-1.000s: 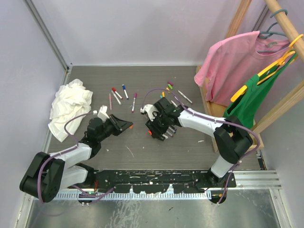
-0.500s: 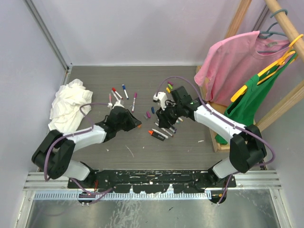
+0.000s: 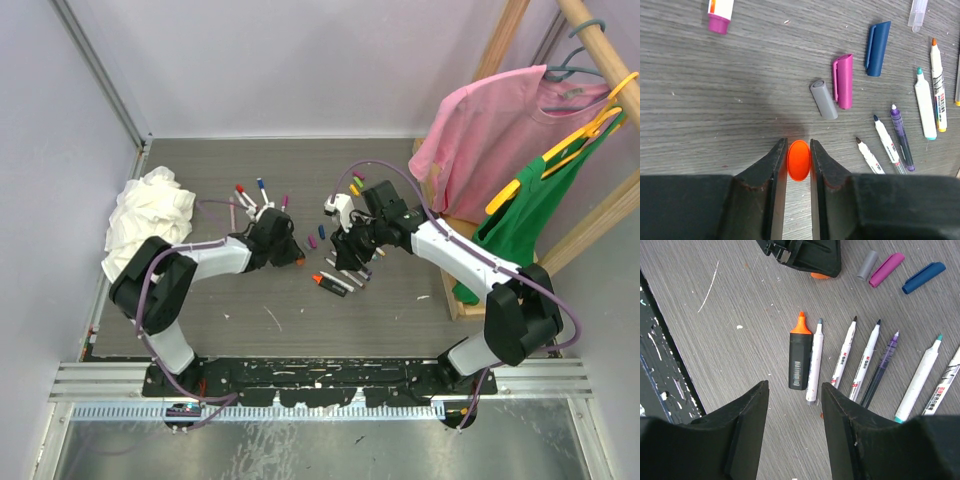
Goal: Open the pen caps
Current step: Place the pen cap at the center of the board, then pick up the pen from the center of the board.
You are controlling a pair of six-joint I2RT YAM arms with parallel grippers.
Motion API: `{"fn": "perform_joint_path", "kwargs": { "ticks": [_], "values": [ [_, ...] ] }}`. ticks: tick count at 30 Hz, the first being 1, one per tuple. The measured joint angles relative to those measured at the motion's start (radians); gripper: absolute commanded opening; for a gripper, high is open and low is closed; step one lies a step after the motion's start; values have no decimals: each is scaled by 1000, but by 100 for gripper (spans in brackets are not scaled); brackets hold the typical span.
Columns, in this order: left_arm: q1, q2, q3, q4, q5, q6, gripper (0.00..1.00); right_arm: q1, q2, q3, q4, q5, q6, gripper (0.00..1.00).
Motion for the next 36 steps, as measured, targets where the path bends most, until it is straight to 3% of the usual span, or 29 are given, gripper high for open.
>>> {"fn": "perform_joint_path", "kwargs": {
  "ticks": [4,17,26,30,36],
  "values": [
    [10,9,14,-4,2,3,37,0,0,0,0,-6,-3,52],
    [30,-21,39,-100,-30,56,46,-8,0,0,-3,-15,-14,52],
    [34,-195,50,-192,-99,190,73,-11,-3,0,-6,-18,-18,52],
    [52,-233,69,-191,-113,291,93,-11,-10,0,-7,-22,-21,52],
    [149,-209,117,-196,-58,404,94,-21,-14,0,-8,-25,-23,52]
  ]
}}
